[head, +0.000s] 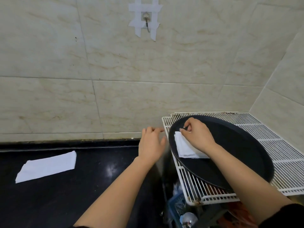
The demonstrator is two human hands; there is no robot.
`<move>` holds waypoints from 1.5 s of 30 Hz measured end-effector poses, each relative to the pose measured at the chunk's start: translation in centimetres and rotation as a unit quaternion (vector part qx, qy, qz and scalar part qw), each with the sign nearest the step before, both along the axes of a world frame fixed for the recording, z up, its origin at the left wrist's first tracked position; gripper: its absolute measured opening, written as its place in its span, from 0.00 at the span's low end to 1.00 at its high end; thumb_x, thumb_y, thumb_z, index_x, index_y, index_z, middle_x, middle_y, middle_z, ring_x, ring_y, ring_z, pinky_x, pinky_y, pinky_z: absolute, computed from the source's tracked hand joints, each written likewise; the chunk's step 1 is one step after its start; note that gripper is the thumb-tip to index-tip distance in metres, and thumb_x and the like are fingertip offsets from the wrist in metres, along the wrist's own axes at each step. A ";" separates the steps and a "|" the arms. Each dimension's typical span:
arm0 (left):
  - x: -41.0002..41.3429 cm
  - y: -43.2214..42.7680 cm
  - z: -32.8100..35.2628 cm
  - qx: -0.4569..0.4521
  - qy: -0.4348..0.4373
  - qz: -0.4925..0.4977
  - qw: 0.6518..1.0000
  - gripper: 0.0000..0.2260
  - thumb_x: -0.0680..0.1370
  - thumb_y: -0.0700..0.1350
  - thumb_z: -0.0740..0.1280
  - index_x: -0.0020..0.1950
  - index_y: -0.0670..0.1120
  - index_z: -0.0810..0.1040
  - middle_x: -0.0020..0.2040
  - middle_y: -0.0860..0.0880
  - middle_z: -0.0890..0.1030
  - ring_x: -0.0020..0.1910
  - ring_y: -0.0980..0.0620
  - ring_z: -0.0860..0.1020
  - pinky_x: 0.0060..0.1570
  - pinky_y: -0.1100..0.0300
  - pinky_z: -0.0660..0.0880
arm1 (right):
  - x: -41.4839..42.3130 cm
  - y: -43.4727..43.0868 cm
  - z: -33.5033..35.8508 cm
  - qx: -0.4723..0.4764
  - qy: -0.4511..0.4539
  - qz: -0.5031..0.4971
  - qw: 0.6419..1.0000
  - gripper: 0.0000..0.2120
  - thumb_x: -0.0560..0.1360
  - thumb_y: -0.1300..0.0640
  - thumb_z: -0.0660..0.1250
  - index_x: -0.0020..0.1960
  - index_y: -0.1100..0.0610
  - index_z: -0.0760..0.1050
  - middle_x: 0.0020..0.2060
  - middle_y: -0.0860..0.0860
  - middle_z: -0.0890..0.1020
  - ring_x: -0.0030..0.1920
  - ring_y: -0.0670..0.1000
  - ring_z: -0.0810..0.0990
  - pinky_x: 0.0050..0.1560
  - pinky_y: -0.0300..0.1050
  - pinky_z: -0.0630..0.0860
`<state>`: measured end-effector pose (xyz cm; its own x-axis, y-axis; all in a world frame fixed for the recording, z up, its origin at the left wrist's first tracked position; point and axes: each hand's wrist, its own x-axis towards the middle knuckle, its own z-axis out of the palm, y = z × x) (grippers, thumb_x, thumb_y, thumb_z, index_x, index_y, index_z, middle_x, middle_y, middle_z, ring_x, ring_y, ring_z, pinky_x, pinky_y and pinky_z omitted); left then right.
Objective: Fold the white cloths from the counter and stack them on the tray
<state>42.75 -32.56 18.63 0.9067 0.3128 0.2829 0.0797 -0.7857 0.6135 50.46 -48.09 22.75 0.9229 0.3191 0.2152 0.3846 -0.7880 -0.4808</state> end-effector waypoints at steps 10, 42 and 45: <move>-11.3 15.1 -5.2 -0.039 0.083 0.194 0.977 0.15 0.80 0.46 0.59 0.65 0.47 0.76 0.62 0.46 0.74 0.64 0.47 0.69 0.56 0.54 0.71 | -5.9 18.3 -4.5 -0.074 0.066 0.168 0.981 0.09 0.74 0.54 0.66 0.53 0.55 0.74 0.51 0.57 0.81 0.52 0.59 0.79 0.51 0.51 0.76; -52.0 51.3 -19.2 -0.223 0.156 0.582 0.766 0.15 0.80 0.45 0.61 0.67 0.44 0.72 0.66 0.41 0.71 0.66 0.42 0.66 0.62 0.51 0.66 | -42.9 62.1 -22.8 -0.140 0.350 0.350 0.857 0.10 0.77 0.50 0.63 0.50 0.57 0.73 0.46 0.50 0.78 0.48 0.52 0.78 0.47 0.47 0.76; -53.0 52.4 -20.1 -0.267 0.157 0.596 0.741 0.19 0.77 0.44 0.66 0.68 0.43 0.72 0.66 0.40 0.71 0.65 0.41 0.69 0.65 0.50 0.67 | -45.5 64.7 -23.2 -0.121 0.377 0.336 0.855 0.16 0.77 0.42 0.62 0.43 0.55 0.70 0.39 0.48 0.75 0.41 0.49 0.75 0.38 0.43 0.70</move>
<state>-10.29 19.84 -1.51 -0.1081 0.9356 -0.3360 0.7268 0.3050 0.6154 4.94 16.60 -0.46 0.3613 0.7826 -0.5070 0.4431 -0.6225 -0.6451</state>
